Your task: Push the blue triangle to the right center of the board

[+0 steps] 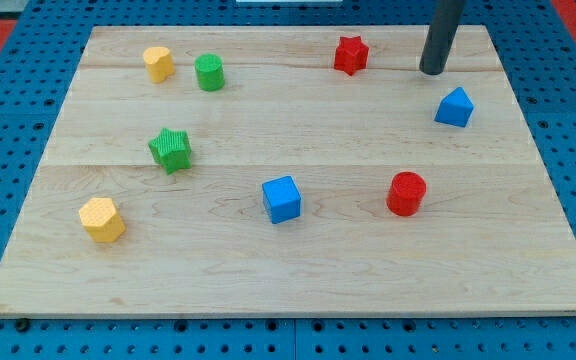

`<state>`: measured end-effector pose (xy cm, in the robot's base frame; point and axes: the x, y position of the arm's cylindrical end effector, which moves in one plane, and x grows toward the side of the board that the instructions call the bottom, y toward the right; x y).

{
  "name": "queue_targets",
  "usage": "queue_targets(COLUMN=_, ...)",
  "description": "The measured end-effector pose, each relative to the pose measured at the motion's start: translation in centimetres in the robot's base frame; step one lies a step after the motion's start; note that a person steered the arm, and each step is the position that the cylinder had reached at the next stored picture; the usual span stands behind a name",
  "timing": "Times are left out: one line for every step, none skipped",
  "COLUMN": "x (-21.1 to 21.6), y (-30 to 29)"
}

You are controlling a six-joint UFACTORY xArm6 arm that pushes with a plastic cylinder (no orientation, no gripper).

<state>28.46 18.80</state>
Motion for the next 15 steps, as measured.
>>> queue_targets(x=0.0, y=0.0)
queue_targets(x=0.0, y=0.0)
queue_targets(x=0.5, y=-0.9)
queue_targets(x=0.5, y=-0.7)
queue_targets(x=0.5, y=-0.6)
queue_targets(x=0.5, y=-0.3)
queue_targets(x=0.6, y=1.3)
queue_targets(x=0.6, y=4.2)
queue_targets(x=1.2, y=5.0)
queue_targets(x=-2.1, y=1.6)
queue_targets(x=-3.1, y=-2.2)
queue_targets(x=-3.9, y=-5.7)
queue_targets(x=-8.2, y=-3.4)
queue_targets(x=-1.1, y=-1.4)
queue_targets(x=6.2, y=-1.8)
